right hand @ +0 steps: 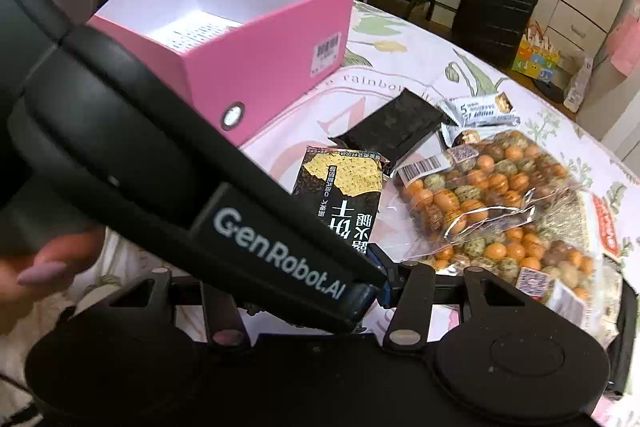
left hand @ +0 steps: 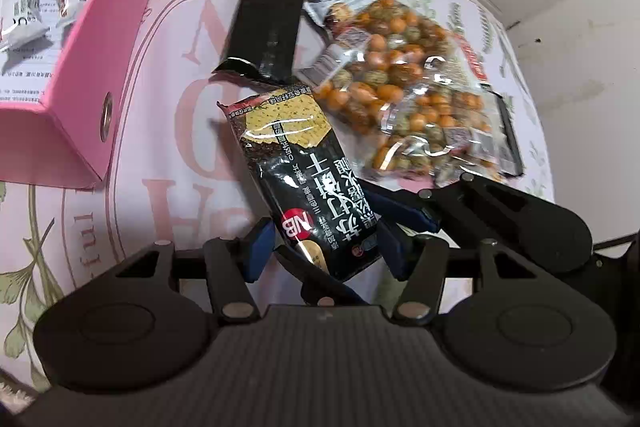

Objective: Organize snacks
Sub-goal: 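Lift the black bar with the left tool over the pink box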

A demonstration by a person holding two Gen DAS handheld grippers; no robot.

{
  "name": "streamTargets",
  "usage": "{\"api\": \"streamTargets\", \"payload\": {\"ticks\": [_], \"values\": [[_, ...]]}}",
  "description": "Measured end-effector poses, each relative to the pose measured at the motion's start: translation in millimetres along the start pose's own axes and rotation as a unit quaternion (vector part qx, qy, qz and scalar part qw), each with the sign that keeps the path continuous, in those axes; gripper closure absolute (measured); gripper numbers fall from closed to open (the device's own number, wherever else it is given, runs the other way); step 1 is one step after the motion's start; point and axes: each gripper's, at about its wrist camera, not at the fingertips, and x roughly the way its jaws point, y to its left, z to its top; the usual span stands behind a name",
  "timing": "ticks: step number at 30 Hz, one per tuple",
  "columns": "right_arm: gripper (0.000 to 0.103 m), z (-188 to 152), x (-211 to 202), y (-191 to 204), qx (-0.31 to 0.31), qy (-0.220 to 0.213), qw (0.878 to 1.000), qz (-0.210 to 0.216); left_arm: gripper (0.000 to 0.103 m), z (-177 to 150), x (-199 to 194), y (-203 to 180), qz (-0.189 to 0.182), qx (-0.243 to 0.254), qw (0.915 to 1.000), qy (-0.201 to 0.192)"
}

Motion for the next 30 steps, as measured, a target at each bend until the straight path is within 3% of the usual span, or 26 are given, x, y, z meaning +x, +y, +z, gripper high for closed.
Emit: {"api": "streamTargets", "payload": {"ticks": [7, 18, 22, 30], "values": [[0.047, 15.2, -40.1, 14.7, -0.036, -0.004, 0.999, -0.009, 0.048, 3.5, -36.9, -20.3, -0.001, 0.012, 0.9999, 0.007], [0.047, 61.7, -78.7, 39.8, -0.117, -0.076, 0.99, -0.01, 0.048, 21.3, -117.9, -20.6, 0.016, 0.018, 0.9973, -0.07], [0.047, 88.3, -62.3, 49.8, -0.119, -0.077, 0.99, 0.002, 0.048, 36.9, -135.9, 0.3, 0.027, 0.01, 0.9949, -0.097], [0.047, 155.4, 5.4, 61.5, -0.159, -0.069, 0.981, 0.086, 0.048, 78.4, -145.0, 80.1, 0.066, -0.079, 0.9894, -0.102]]}}
